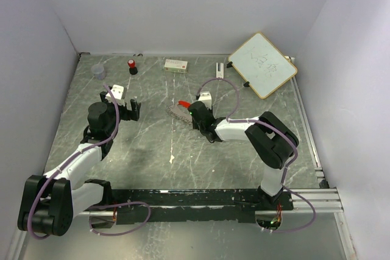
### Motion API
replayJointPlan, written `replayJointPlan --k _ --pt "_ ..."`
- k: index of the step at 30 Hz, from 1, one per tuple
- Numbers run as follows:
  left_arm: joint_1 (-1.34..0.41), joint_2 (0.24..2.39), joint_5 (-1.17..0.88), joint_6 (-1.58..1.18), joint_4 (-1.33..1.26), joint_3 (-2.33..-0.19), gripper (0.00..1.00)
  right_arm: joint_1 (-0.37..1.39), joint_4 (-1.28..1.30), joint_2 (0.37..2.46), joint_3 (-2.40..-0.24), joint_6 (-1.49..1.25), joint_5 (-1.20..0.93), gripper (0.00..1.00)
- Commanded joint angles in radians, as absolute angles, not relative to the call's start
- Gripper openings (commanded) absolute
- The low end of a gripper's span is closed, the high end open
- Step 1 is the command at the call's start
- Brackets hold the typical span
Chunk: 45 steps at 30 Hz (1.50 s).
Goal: Remove the keys from the keyring
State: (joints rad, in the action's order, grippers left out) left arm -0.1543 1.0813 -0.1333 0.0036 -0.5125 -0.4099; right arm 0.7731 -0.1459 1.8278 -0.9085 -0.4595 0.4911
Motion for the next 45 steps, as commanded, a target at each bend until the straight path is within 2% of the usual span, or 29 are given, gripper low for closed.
replayJointPlan --k 1,3,7,12,24,45 --pt "-0.163 1.066 -0.114 0.011 -0.548 -0.399 0.98 0.779 -0.065 1.840 -0.878 -0.486 0.514 0.39" --pt "-0.163 1.064 -0.111 0.009 -0.550 -0.398 0.98 0.779 -0.064 1.839 -0.878 -0.484 0.512 0.34" --pt "-0.163 1.068 -0.110 0.009 -0.551 -0.399 0.98 0.781 -0.066 1.835 -0.883 -0.484 0.506 0.16" --pt "-0.163 1.071 -0.109 0.010 -0.549 -0.401 0.98 0.781 -0.061 1.832 -0.888 -0.479 0.502 0.01" --pt "-0.162 1.045 -0.119 0.010 -0.587 -0.376 0.98 0.781 -0.052 1.694 -0.937 -0.376 0.486 0.00" --pt "-0.186 1.085 -0.566 0.048 -0.621 -0.429 0.98 0.788 -0.102 1.443 -0.994 -0.262 0.335 0.00"
